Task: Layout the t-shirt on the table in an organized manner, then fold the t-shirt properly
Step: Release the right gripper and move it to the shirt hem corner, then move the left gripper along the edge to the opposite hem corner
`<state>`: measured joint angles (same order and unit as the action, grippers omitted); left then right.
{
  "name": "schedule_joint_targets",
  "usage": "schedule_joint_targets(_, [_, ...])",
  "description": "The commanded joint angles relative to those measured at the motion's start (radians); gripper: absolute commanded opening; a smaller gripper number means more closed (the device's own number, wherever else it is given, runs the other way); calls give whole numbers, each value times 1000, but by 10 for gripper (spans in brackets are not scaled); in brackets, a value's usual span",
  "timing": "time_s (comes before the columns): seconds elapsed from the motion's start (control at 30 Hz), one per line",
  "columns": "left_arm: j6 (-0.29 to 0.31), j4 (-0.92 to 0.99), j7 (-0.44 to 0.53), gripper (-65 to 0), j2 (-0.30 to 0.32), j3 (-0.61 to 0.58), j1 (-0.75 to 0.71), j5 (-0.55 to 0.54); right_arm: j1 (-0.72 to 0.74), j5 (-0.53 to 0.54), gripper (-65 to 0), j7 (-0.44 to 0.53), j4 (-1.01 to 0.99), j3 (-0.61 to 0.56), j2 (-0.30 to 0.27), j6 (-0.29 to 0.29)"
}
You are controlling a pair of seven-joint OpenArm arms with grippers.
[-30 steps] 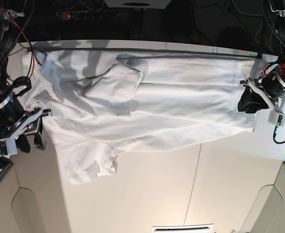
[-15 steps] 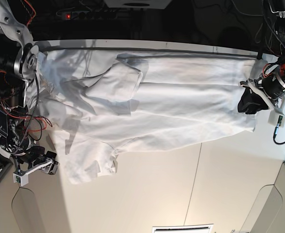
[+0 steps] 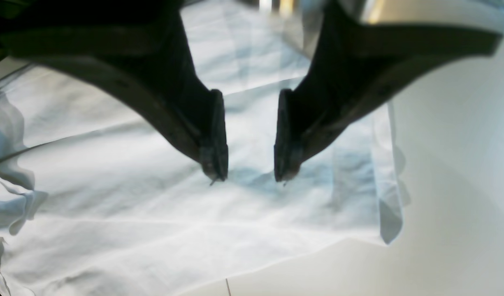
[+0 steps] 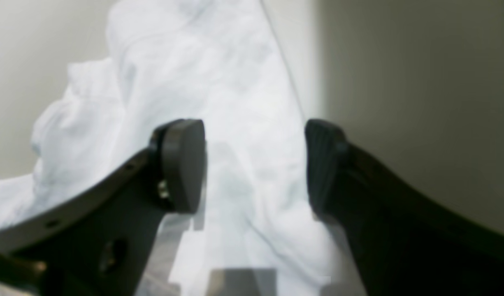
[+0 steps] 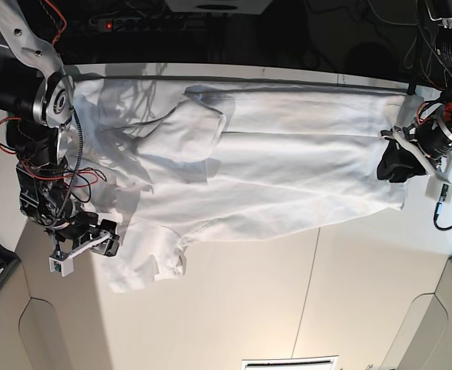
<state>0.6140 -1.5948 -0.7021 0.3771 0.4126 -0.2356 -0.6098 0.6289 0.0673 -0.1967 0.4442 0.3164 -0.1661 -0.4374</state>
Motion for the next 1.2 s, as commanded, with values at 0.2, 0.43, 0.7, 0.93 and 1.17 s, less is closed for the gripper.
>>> schedule_joint_targets(0.2, [-71,-16,157,-420,17,7,18,118,27,0,-585,40,34,2,-8,-13])
schedule_joint_targets(0.43, [-189,19,266,-419,18,7,109,259,27,0,-650,41,48,2,-8,-35])
schedule_joint_targets(0.7, [-227,430,160,-415,58,7,351,171,27,0,-650,40,48,2,-8,-35])
schedule_joint_targets(0.93, [-93,710,54,-302,97,7,464,-1,27,3,-650,40,48,2,-7,-35])
schedule_joint_targets(1.17, [-66,719,50,-302,97,7,471,-95,27,3,-650,40,48,2,-7,-35])
